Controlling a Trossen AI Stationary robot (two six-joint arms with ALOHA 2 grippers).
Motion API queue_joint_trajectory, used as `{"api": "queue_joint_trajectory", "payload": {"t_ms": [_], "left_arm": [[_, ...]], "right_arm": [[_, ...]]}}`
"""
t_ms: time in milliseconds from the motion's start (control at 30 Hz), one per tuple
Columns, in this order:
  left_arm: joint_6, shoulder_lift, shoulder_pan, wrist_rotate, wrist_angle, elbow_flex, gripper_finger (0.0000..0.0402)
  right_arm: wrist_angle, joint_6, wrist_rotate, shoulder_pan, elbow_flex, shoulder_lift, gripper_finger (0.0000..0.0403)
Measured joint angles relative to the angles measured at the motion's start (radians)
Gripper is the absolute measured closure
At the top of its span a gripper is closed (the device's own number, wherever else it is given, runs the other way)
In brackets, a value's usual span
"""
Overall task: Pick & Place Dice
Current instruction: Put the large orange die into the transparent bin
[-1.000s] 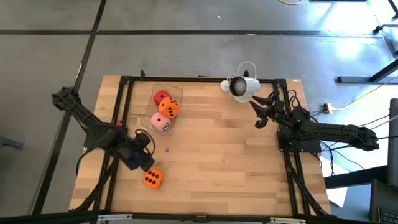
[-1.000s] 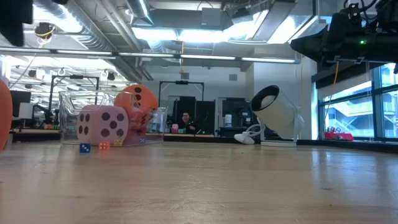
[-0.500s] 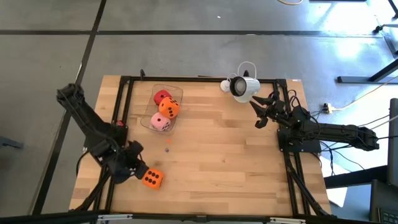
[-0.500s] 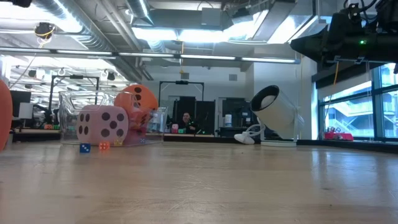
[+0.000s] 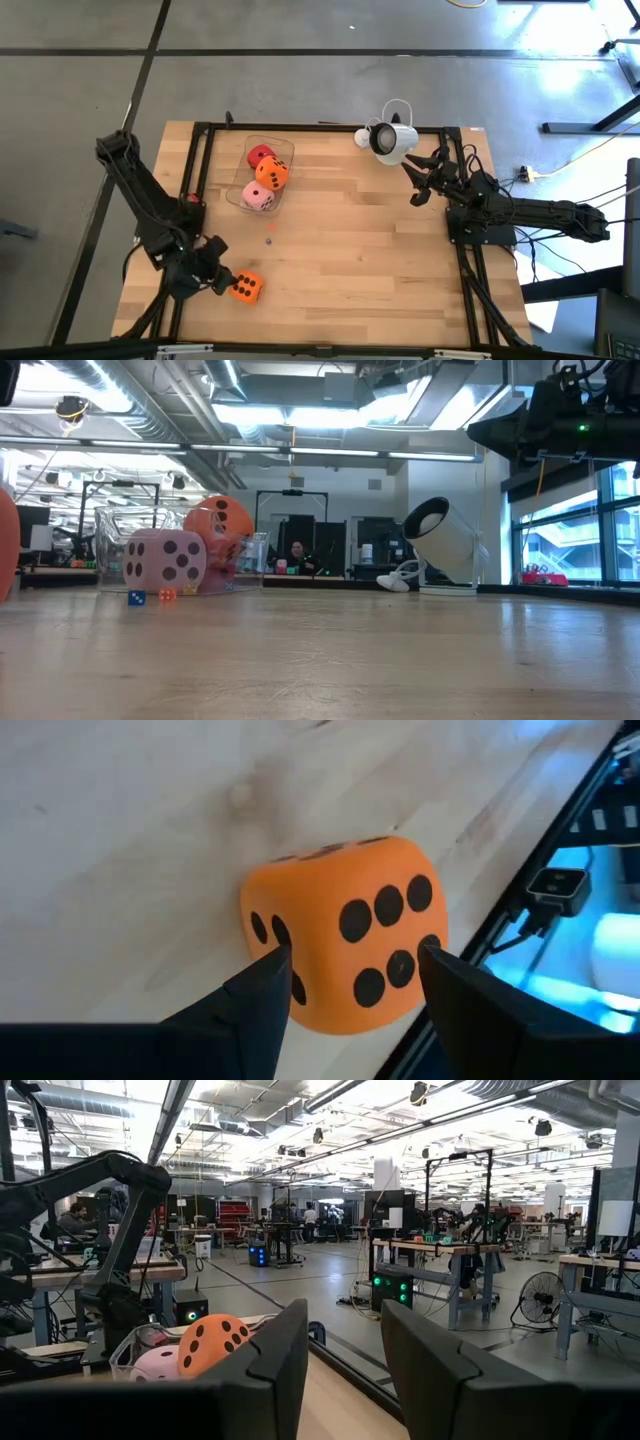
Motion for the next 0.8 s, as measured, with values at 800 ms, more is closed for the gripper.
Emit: {"api": "queue_joint_trajectory", "payload": {"t_ms": [800], "left_arm": [[-0.035,-0.008,-0.037,-0.021,0.340,-0.210,0.0186]], "right_arm": [[0.000,0.000,0.000,0.000,0.000,0.000,0.0273]]}}
